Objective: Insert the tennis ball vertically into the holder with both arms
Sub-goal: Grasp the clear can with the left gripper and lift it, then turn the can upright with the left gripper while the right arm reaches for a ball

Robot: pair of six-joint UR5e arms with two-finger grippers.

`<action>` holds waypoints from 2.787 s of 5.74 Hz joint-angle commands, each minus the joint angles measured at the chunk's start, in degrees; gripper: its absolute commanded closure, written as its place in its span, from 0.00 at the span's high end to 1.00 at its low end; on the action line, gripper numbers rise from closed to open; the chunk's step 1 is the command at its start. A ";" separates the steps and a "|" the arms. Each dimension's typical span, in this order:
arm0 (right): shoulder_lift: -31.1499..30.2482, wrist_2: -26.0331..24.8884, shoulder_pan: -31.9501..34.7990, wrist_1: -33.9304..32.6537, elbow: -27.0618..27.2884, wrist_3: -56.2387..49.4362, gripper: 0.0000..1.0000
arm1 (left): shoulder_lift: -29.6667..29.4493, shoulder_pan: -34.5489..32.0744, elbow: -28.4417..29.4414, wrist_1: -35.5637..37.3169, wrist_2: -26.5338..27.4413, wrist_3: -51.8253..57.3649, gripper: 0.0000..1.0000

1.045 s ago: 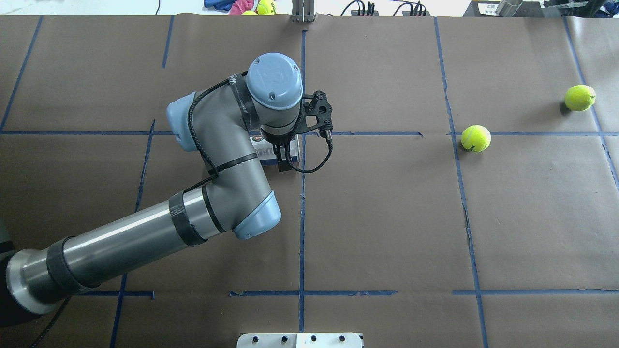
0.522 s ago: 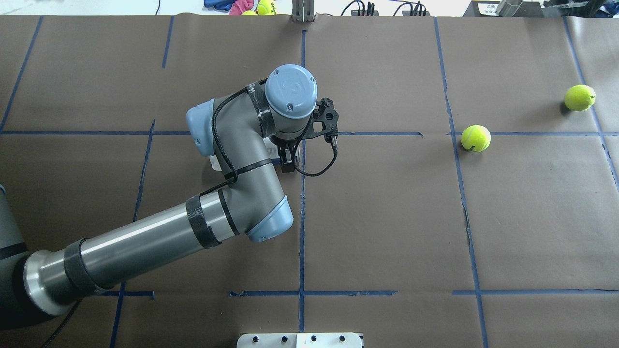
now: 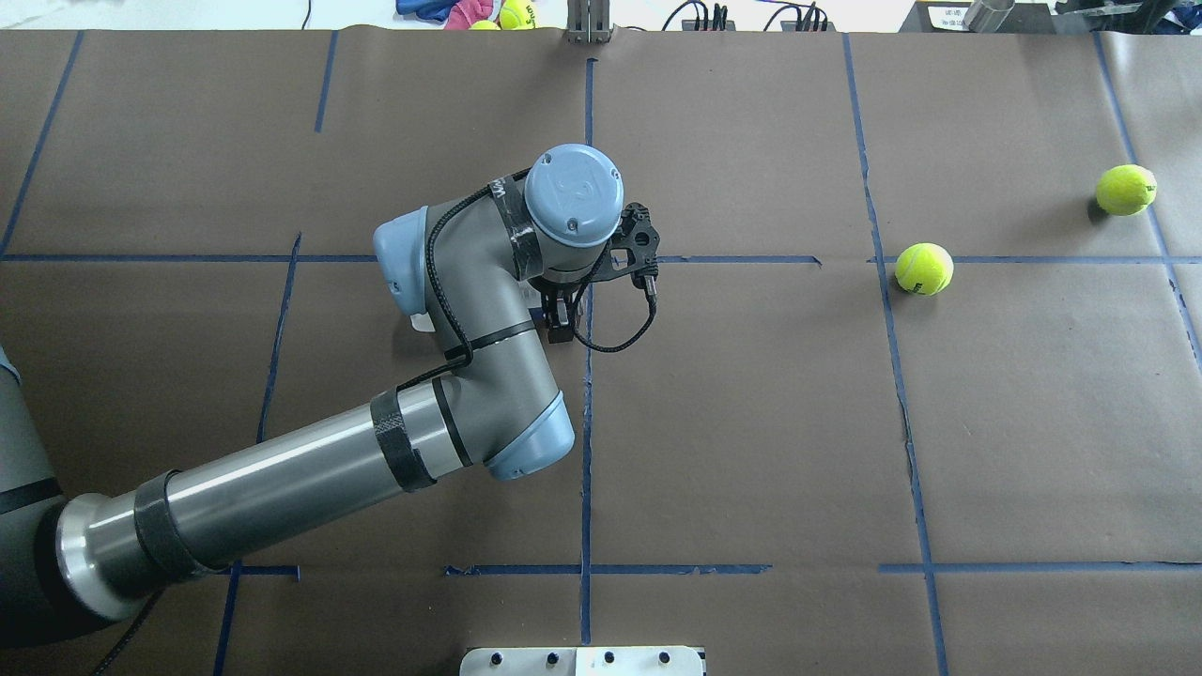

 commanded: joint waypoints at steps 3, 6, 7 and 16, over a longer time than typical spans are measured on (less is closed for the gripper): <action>0.00 0.00 0.00 0.00 -0.20 0.00 1.00 | -1.74 0.49 4.54 -0.92 2.68 0.08 1.00; 0.00 0.00 0.00 0.00 -0.12 0.00 1.00 | -1.74 0.58 6.23 -3.39 2.96 0.25 0.88; 0.00 0.00 0.00 0.00 0.06 0.09 1.00 | -1.65 0.58 6.14 -3.47 5.04 0.95 0.77; 0.96 8.69 -0.61 4.96 3.48 8.28 1.00 | 17.14 0.90 -12.59 -71.68 20.99 -44.11 0.76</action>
